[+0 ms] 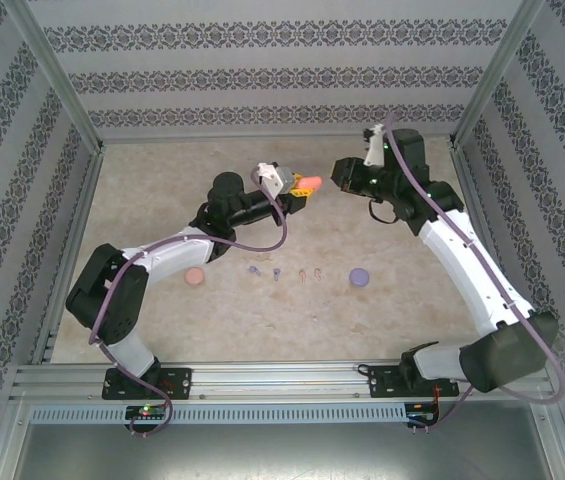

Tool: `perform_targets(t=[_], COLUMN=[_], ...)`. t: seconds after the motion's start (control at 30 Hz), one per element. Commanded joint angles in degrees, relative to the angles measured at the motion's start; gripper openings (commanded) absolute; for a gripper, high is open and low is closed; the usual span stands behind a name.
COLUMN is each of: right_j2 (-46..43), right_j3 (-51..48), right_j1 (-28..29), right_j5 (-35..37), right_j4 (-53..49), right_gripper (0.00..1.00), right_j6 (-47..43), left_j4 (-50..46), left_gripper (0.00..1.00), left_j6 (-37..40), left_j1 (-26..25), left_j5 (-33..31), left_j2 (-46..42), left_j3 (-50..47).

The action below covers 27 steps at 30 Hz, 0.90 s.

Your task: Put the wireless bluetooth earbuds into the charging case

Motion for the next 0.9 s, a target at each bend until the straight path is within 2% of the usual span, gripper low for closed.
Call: perform_targets(t=[0.0, 0.13, 0.27, 0.37, 0.47, 0.63, 0.73, 0.87], right_j2=[-1.3, -2.4, -2.2, -2.6, -2.8, -3.1, -3.3, -2.9], right_j3=[-5.6, -12.4, -16.7, -19.8, -21.5, -22.6, -22.7, -22.3], right_j1=[-1.9, -2.3, -2.4, -2.5, -2.4, -2.4, -2.5, -2.8], right_j5=[4.2, 6.4, 7.0, 7.6, 8.3, 9.9, 11.0, 11.3], right_j4=[4.7, 6.3, 6.7, 7.7, 8.0, 7.6, 7.1, 6.7], right_gripper=[0.23, 0.32, 0.48, 0.57, 0.63, 0.82, 0.87, 0.89], right_j6=[4.1, 4.5, 4.6, 5.1, 4.9, 3.0, 1.8, 0.8], left_j4=[-4.1, -8.2, -20.9, -34.7, -42.3, -45.3, -46.1, -46.1], left_gripper=[0.00, 0.00, 0.00, 0.00, 0.00, 0.00, 0.00, 0.00], left_j6=[-3.9, -7.4, -13.8, -19.9, -24.1, -30.5, -35.0, -41.5], left_j1=[0.7, 1.0, 1.5, 2.6, 3.3, 3.3, 3.4, 3.2], left_j5=[-3.6, -8.3, -12.8, -11.8, -9.6, -5.7, -4.6, -3.9], left_j2=[2.3, 5.2, 8.9, 13.8, 18.7, 24.9, 28.4, 32.1], left_j3=[1.2, 1.8, 8.3, 17.0, 23.3, 28.7, 31.9, 35.1])
